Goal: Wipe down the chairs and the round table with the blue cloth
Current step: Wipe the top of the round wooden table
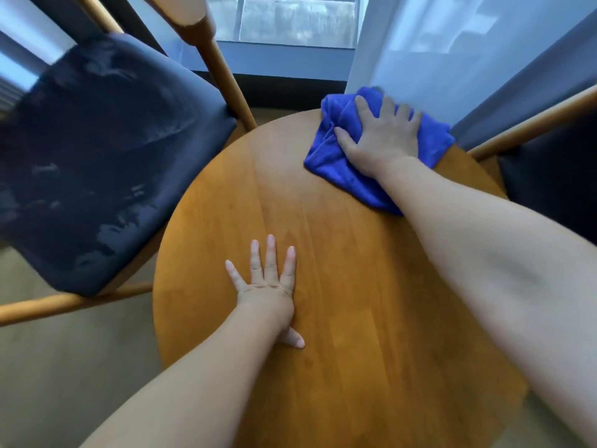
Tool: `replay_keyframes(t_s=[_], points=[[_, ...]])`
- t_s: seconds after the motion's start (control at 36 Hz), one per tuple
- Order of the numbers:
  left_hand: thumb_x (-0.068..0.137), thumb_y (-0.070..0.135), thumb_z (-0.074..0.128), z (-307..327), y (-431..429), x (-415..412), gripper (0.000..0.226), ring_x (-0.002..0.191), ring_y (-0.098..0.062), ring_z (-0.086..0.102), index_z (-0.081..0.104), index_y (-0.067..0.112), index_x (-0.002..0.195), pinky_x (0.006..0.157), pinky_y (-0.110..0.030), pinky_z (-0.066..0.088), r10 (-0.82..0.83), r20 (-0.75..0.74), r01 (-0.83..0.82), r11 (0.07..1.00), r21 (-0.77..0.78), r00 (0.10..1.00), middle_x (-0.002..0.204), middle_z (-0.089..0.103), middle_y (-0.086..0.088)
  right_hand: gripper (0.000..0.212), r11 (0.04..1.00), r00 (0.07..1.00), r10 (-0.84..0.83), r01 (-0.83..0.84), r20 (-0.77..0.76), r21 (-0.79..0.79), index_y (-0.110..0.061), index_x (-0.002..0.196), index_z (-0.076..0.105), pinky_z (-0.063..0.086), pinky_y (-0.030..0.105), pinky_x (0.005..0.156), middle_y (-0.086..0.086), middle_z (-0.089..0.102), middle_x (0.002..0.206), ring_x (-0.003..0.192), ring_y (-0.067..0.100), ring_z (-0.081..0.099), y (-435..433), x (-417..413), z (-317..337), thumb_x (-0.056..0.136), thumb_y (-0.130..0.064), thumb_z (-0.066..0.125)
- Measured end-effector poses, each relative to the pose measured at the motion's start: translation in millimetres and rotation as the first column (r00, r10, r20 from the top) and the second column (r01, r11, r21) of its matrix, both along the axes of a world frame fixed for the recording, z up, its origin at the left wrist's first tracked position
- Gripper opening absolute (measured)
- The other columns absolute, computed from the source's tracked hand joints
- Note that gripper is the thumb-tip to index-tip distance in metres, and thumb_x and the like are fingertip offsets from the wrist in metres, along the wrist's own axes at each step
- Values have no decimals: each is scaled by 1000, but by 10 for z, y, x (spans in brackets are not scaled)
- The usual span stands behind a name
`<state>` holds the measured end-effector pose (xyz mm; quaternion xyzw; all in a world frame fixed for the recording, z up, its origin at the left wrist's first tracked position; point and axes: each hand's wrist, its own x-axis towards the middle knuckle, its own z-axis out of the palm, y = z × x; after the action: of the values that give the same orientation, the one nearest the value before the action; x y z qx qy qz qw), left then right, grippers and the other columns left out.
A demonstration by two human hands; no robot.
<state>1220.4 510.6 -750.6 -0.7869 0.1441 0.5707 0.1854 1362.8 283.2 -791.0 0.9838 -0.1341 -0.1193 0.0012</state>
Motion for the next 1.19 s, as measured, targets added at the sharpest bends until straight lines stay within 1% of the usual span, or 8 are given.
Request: replay_keyframes(t_s=[0.14, 0.33, 0.42, 0.53, 0.69, 0.92, 1.03, 1.19], points=[[60, 69, 73, -16, -6, 13, 147, 104, -44, -57, -59, 20, 102, 95, -75, -19, 2, -13, -2, 1000, 7, 1000, 104, -70, -17, 89, 991, 993, 122, -121, -9, 49, -33, 151, 23, 6, 64, 112, 20, 27, 152, 137, 47, 22, 476, 228, 12, 78, -84, 18], [59, 69, 73, -47, -8, 17, 147, 102, -45, -57, -59, 19, 102, 93, -76, -19, 6, -8, -6, 1000, 10, 1000, 106, -69, -18, 93, 932, 940, 339, -340, 34, 123, -33, 153, 22, -1, 67, 112, 19, 17, 158, 142, 50, 7, 1225, 308, 5, 76, -86, 22], [58, 70, 73, -37, -3, 18, 148, 102, -45, -58, -59, 19, 102, 90, -76, -21, 0, 0, 0, 1000, -9, 1000, 105, -69, -18, 90, 922, 930, 365, -366, 31, 126, -34, 152, 23, -1, 67, 113, 18, 16, 159, 143, 50, 5, 1344, 306, -8, 78, -86, 22], [55, 69, 75, -39, 0, 16, 151, 103, -44, -58, -59, 20, 103, 92, -77, -19, -2, 4, 2, 1000, -12, 1000, 105, -70, -17, 84, 928, 937, 349, -349, 28, 131, -36, 150, 25, 0, 65, 114, 15, 19, 158, 144, 48, 6, 1285, 317, -13, 81, -83, 19], [55, 70, 75, -44, -2, 11, 150, 102, -44, -59, -59, 20, 102, 92, -76, -20, 2, 14, -1, 1000, -12, 1000, 103, -70, -16, 80, 938, 948, 316, -317, 32, 138, -36, 148, 30, 4, 63, 114, 12, 26, 155, 142, 45, 13, 1188, 350, -24, 82, -81, 21], [58, 69, 74, -5, -1, 14, 149, 100, -42, -59, -60, 20, 101, 93, -74, -21, -2, 7, 2, 1000, -10, 1000, 103, -70, -15, 74, 993, 996, 88, -88, 6, 75, -38, 135, 42, 23, 60, 106, 12, 45, 136, 123, 40, 39, 440, 381, -23, 80, -81, 20], [58, 68, 74, 7, -9, 14, 148, 102, -41, -58, -59, 20, 103, 95, -74, -20, 2, 11, -2, 1000, -7, 1000, 106, -69, -15, 74, 998, 1000, -8, 7, 17, 60, -35, 130, 45, 30, 57, 100, 13, 48, 132, 117, 41, 45, 77, 247, -37, 79, -81, 18], [58, 67, 75, 37, -14, 0, 149, 105, -40, -58, -59, 21, 103, 96, -73, -20, 13, 20, -13, 1000, -3, 1000, 103, -70, -13, 75, 993, 995, -98, 96, 27, 61, -32, 137, 39, 33, 53, 96, 14, 47, 131, 115, 40, 46, -309, -19, -33, 82, -79, 20]])
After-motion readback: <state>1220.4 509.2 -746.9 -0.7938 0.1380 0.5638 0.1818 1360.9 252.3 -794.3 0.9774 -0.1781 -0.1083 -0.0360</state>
